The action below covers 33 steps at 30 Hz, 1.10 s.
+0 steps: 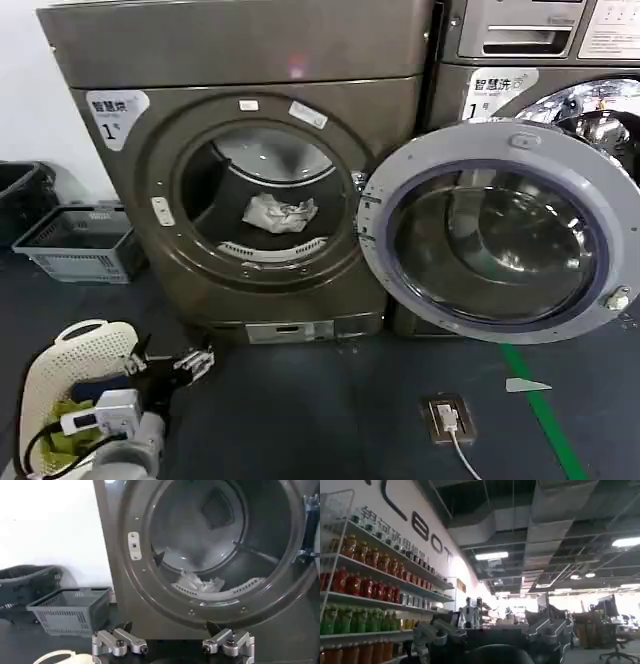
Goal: Grasp the clothes from the dryer.
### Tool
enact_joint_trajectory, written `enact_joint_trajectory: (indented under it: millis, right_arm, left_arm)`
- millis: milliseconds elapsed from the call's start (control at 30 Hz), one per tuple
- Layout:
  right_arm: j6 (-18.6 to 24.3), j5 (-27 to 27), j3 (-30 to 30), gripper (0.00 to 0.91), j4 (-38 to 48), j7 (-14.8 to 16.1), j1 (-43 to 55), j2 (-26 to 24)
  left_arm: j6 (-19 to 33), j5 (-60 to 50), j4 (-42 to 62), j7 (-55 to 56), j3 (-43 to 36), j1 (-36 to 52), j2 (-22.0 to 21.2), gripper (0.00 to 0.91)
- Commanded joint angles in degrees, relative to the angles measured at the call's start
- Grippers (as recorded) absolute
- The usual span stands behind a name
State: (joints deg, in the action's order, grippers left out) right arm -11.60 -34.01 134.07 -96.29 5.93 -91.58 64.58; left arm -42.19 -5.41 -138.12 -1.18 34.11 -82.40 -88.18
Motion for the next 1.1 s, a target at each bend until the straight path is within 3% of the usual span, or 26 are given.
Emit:
enact_joint_trajectory:
  millis: [33,633,933,1100]
  right_arm:
    - [0.01,-0.06,0.03,0.907,-0.07,-0.12,-0.07,-0.01]
    - [0.39,-0.24,-0.50,0.907,-0.25,-0.53,0.17,0.52]
    - [2.51,-1.53,-0.73,0.907,0.13,-3.79,0.12,0.24]
    - [3.59,-3.67,-0.51,0.907,0.36,-4.07,0.14,0.41]
  left_arm:
    - [-2.81,0.04,0.29,0.04,-0.11,0.31,-0.01,0.907]
    - [-2.81,0.07,0.64,0.08,-0.15,0.30,-0.34,0.907]
    - [-2.81,-0.33,0.24,0.14,-0.21,-0.13,-0.53,0.907]
    - [-2.81,-0.31,0.22,0.13,-0.28,-0.30,-0.53,0.907]
